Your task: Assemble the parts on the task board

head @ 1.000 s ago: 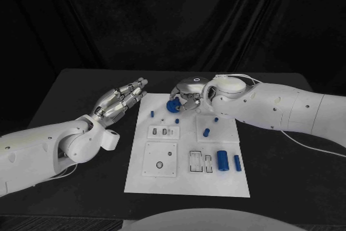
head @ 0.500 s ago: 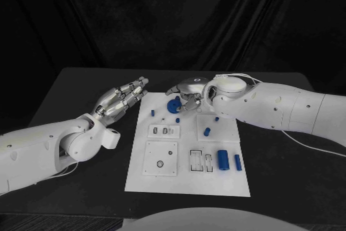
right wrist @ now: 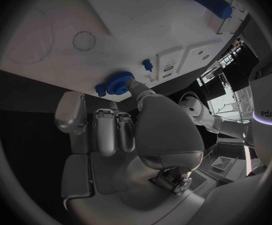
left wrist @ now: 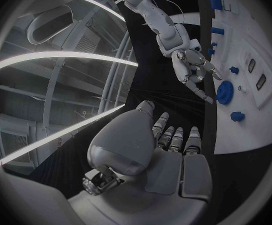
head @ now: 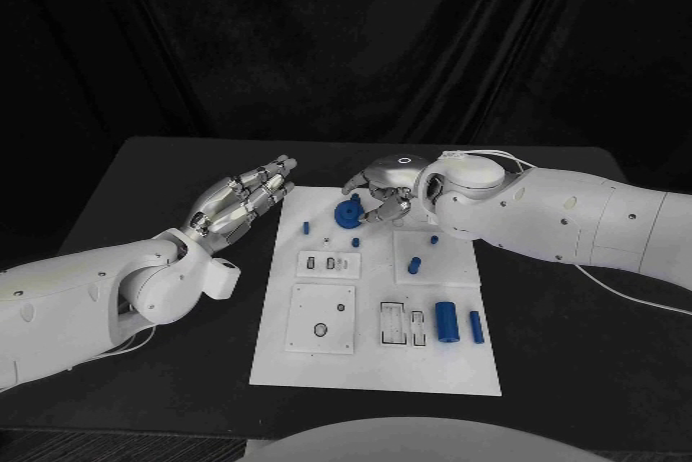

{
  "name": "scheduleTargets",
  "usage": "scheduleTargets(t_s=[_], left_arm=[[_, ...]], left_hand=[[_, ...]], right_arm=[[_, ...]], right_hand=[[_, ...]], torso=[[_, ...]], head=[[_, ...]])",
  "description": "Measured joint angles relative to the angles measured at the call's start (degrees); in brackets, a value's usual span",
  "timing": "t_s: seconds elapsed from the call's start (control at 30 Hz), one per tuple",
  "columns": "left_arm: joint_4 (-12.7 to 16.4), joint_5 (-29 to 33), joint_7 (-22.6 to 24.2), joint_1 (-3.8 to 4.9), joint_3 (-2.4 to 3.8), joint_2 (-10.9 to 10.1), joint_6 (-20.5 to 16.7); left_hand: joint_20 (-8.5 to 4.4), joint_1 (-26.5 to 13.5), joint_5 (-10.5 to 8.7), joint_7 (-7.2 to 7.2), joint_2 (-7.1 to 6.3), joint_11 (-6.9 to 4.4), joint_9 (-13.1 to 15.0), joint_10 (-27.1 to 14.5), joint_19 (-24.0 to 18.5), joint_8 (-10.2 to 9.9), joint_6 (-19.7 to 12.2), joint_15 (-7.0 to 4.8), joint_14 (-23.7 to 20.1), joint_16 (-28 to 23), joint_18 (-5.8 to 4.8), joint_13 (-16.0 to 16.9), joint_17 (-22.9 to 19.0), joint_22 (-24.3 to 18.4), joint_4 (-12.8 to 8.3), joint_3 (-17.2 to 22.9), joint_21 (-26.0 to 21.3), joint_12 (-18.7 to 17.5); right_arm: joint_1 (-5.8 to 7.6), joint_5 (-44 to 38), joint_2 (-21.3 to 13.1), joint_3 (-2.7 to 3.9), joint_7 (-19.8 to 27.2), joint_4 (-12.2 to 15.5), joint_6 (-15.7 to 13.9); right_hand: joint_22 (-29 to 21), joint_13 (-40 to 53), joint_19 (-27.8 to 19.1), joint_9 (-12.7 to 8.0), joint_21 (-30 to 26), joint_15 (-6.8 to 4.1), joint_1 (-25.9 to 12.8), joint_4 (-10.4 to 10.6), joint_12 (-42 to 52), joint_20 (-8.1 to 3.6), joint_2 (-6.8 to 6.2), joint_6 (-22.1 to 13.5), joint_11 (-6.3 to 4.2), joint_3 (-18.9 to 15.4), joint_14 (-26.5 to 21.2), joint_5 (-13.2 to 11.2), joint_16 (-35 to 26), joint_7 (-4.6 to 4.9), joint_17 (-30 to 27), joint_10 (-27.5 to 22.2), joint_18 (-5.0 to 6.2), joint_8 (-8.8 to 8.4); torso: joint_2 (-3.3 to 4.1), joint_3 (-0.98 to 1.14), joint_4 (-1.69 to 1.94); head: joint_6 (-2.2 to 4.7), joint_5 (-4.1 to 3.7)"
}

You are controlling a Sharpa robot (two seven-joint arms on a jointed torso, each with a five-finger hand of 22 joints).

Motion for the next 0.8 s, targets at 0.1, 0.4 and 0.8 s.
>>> scheduleTargets(t_s=[0.1, 0.4, 0.8], left_arm=[[-0.1, 0.0, 0.0, 0.00, 0.00, 0.0, 0.0], [-0.2, 0.0, 0.0, 0.00, 0.00, 0.2, 0.1], [-0.1, 0.0, 0.0, -0.01, 0.00, 0.2, 0.1]], left_hand=[[0.00, 0.0, 0.00, 0.00, 0.00, 0.00, 0.0, 0.0, 0.0, 0.0, 0.0, 0.00, 0.0, 0.0, 0.00, 0.0, 0.0, 0.0, 0.0, 0.0, 0.0, 0.0], [0.00, 0.0, 0.00, 0.00, 0.00, -0.01, 0.0, 0.0, 0.0, 0.0, 0.0, 0.00, 0.0, 0.0, 0.00, 0.0, 0.0, 0.0, 0.0, 0.0, 0.0, 0.0], [0.00, 0.0, 0.00, 0.00, 0.00, -0.01, 0.0, 0.0, 0.0, 0.0, 0.0, 0.00, 0.0, 0.0, 0.00, 0.0, 0.0, 0.0, -0.2, 0.2, 0.0, 0.0]], right_arm=[[0.01, 0.0, -0.1, 0.00, 0.1, 0.2, 0.0], [0.01, 0.0, -0.1, 0.00, 0.2, 0.2, 0.8], [0.01, 0.0, -0.2, 0.09, 0.0, 0.0, 2.1]], right_hand=[[0.0, 0.0, 0.0, -0.2, 0.0, 0.00, -0.3, 0.2, 0.0, 0.00, 0.32, 0.0, 0.00, -0.2, 0.0, -0.2, 0.0, 0.00, 0.0, 0.0, 0.00, 0.00], [0.0, 0.0, 0.2, 0.6, 0.0, 0.00, -0.3, 0.4, 0.0, 0.20, 0.32, 5.6, 0.00, -0.4, 0.0, -0.2, 0.2, 0.16, 0.0, 0.0, -0.01, 1.18], [0.0, 0.0, 0.9, 0.8, 0.4, 0.00, -1.1, 0.9, 0.0, 0.51, 1.07, 12.2, 0.43, -0.9, 0.0, 0.2, 0.5, 0.88, 0.0, 0.0, -0.01, 2.63]], torso=[[-0.03, 0.01, -0.04], [-0.07, 0.02, -0.22], [0.12, 0.05, 0.14]], head=[[-0.09, -0.06], [-0.43, 0.13], [-0.52, -0.18]])
